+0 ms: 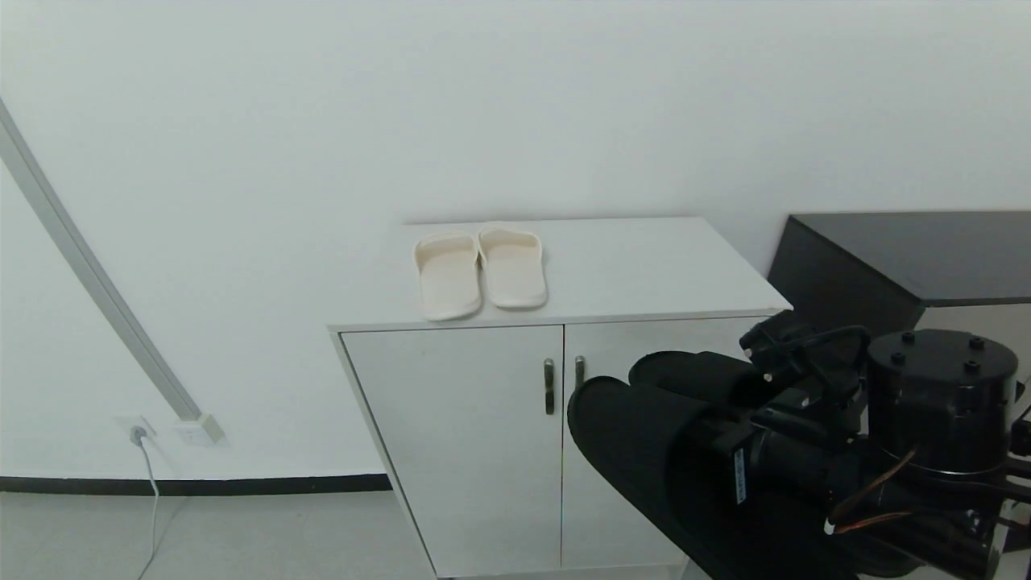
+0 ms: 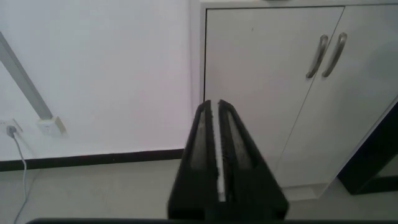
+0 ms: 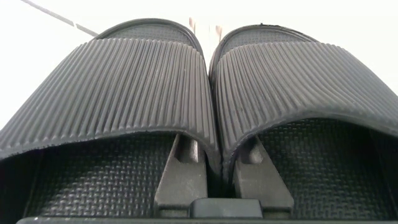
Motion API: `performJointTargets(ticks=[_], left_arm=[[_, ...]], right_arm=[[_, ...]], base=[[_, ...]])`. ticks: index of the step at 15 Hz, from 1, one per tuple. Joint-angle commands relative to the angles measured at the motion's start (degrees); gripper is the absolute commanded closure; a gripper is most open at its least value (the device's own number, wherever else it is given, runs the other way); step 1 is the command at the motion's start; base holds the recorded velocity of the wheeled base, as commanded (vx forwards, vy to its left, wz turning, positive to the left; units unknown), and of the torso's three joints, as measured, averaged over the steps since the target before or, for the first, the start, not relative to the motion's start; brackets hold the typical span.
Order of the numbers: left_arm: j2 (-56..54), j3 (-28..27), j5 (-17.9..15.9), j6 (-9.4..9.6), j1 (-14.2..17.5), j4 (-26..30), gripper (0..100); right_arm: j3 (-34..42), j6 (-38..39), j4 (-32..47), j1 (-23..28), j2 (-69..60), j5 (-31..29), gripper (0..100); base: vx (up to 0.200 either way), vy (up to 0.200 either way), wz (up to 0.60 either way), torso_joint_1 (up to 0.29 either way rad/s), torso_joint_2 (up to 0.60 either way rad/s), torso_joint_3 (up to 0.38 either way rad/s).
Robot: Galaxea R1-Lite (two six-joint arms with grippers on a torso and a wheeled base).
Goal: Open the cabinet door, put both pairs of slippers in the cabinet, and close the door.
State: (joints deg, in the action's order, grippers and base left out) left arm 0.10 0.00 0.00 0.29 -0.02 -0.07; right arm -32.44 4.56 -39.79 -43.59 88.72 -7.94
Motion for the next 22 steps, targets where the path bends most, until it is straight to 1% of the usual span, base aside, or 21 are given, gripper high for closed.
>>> performJointTargets(ticks=[1,10,16,19,21,22], left_arm=[[0.0,0.0,0.0,-0.03,0.0,0.0,0],[0.0,0.0,-0.1,0.15,0.0,0.0,0],[0.0,-0.1,-0.1,0.23,0.0,0.0,0],[2.3,-0.1,-0.1,0.15,-0.1,0.1,0],[4.5,-0.1,-0.1,0.32,-1.5,0.0,0],[4.5,-0.1,-0.1,0.76,-2.3,-0.1,0]], right_arm=[[0.4,-0.1,0.0,0.0,0.7,0.0,100],[1.4,-0.3,-0.1,0.0,1.0,-0.1,100],[1.6,-0.4,-0.1,0.0,1.0,0.0,100],[1.9,-0.3,-0.1,0.0,1.2,0.0,100],[1.9,-0.3,-0.3,0.0,0.7,0.0,100],[2.2,-0.4,-1.3,0.0,0.7,-0.1,100]], base=[[0.000,0.000,0.00,-0.217,0.52,0.315],[0.000,0.000,0.00,-0.185,0.51,0.314],[0.000,0.000,0.00,-0.130,0.47,0.329],[0.000,0.000,0.00,-0.092,0.45,0.367],[0.000,0.000,0.00,-0.041,0.44,0.381],[0.000,0.000,0.00,-0.027,0.44,0.408]])
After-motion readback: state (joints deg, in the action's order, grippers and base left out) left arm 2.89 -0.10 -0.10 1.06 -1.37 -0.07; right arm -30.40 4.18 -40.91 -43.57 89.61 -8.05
